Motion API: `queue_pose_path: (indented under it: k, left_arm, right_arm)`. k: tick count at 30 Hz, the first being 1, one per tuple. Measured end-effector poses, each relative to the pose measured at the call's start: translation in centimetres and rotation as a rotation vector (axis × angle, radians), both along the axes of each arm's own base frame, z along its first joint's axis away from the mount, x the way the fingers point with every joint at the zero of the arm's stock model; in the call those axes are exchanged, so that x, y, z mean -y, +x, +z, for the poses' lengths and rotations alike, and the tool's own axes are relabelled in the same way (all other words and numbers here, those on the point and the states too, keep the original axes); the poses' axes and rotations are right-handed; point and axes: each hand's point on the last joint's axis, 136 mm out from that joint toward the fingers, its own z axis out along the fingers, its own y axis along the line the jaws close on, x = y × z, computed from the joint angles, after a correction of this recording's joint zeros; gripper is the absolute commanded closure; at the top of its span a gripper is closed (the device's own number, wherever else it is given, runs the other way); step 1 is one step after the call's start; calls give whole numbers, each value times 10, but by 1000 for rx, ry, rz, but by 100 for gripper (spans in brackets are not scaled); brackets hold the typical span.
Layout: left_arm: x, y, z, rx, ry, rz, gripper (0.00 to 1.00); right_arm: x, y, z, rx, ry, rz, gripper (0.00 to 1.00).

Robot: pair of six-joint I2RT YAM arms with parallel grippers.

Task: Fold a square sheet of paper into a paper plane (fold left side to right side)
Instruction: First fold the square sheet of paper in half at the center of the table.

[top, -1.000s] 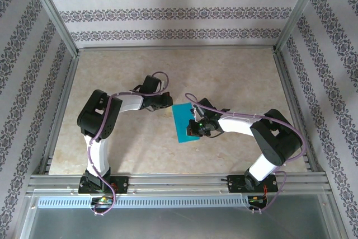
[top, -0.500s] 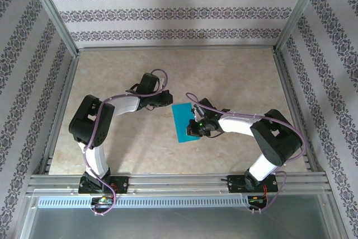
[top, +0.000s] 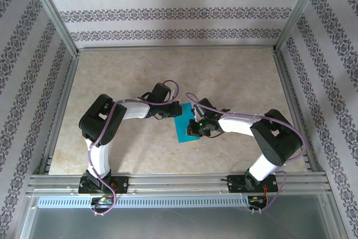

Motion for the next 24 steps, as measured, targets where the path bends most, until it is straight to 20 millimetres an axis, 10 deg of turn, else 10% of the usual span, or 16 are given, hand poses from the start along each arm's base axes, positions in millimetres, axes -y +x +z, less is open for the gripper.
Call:
queue_pose_path:
  k: [24]
  left_arm:
    - [-26,41,-4,21,27,54,97]
  right_arm:
    - [-3,12,0,53,0,-14,100]
